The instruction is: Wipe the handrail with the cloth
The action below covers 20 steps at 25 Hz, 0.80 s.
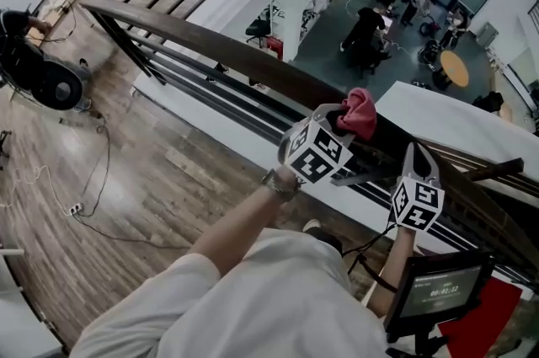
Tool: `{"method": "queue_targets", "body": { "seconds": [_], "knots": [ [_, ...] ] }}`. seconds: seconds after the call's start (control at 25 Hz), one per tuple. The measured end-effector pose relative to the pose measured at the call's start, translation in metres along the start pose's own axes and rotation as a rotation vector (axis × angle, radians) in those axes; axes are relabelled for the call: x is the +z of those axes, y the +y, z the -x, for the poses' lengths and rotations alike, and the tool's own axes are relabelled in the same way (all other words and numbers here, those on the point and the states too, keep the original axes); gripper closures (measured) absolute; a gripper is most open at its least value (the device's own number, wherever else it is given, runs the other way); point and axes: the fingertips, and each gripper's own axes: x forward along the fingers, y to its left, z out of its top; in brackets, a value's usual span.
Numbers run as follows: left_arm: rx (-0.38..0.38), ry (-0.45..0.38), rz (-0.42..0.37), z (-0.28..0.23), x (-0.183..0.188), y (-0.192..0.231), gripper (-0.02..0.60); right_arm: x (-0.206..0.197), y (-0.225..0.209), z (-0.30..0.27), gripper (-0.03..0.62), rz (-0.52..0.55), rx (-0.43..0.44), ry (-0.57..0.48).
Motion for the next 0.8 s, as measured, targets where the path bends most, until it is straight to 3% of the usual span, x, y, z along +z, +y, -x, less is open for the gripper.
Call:
{"method": "queue_targets", "body": {
  "seconds": [0.28,0.8],
  "knots": [
    [-0.003,-0.001,0.026,0.007,-0.006,0.013,0.486,-0.005,-0.002,-0.001,0.592,-0.012,0.018,0.009],
    [0.006,-0.026,0.039,0.018,-0.008,0.038,0.486,-0.004,-0.009,0.004,0.592,0.021,-0.062,-0.046]
  ]
}}
